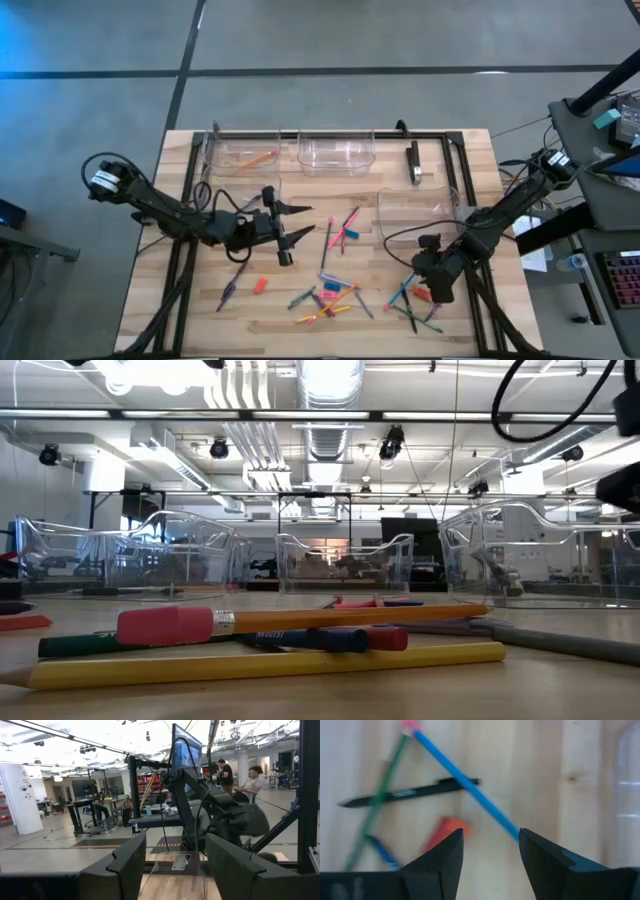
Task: Sort crayons/erasers/pens/pencils in bins
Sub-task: Put the red crayon into the bottom right transparent bin
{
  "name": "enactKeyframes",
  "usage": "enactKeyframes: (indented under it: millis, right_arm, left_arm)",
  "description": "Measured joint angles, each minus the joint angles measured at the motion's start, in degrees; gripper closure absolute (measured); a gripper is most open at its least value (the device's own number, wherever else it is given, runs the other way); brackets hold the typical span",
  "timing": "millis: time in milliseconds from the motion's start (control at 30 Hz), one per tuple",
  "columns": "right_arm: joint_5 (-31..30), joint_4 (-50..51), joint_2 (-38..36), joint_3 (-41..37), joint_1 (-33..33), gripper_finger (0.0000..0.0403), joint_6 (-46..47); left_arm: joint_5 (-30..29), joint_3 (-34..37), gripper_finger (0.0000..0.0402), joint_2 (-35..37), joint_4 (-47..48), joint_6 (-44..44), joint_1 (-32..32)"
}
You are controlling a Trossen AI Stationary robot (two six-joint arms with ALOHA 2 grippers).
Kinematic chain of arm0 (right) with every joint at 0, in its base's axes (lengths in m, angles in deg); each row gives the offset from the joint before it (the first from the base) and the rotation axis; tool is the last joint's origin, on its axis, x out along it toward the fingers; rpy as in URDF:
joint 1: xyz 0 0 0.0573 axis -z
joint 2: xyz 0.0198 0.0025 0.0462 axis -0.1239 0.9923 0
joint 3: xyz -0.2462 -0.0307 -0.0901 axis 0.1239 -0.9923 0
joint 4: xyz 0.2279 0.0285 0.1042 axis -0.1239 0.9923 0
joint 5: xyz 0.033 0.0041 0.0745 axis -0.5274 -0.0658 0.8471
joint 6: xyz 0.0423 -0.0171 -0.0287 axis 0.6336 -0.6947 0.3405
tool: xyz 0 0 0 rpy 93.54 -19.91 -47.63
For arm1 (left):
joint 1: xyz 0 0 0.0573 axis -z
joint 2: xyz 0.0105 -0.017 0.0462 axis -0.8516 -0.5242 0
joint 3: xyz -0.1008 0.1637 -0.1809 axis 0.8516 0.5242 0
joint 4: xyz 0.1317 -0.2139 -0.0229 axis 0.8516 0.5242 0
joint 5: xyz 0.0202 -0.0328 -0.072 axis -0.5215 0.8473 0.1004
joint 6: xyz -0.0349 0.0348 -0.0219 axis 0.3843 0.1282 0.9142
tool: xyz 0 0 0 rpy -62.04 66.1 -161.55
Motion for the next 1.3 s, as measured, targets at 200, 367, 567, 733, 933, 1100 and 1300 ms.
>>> enactKeyframes:
  millis: [200, 367, 567, 733, 933, 1100, 1300]
  right_arm:
    - [-1.2, -2.2, 1.2, 0.6, -8.7, 0.0223, 11.4]
    - [-1.6, -4.7, 3.8, 0.6, -14.6, 0.0223, 20.6]
    - [-2.5, -6.5, 7.3, 0.6, -16.7, 0.0223, 26.3]
    - [-2.5, -9.1, 11.5, 0.6, -16.9, 0.0223, 27.6]
    - [-2.0, -10.0, 14.8, 0.7, -17.0, 0.0223, 28.7]
    - [-2.4, -10.1, 15.6, 0.8, -17.0, 0.0223, 29.9]
    - [-3.1, -9.8, 15.1, 0.7, -17.0, 0.0231, 30.1]
  left_arm:
    - [0.0, 0.0, 0.0212, 0.0, 0.0, 0.0, 0.0]
    - [-0.1, 0.0, 0.0212, 0.0, 0.1, 0.0, 0.0]
    - [-0.2, 0.0, 0.0212, 0.0, 0.0, 0.0, 0.0]
    - [-0.2, 0.0, 0.0212, 0.0, 0.1, 0.7, 0.0]
    - [-0.2, 0.0, 0.0212, 0.0, 1.0, 4.5, 0.0]
    - [0.0, 0.0, 0.0212, 0.0, 2.3, 4.6, 0.0]
    - [0.0, 0.0, 0.0212, 0.0, 3.6, 6.2, 0.0]
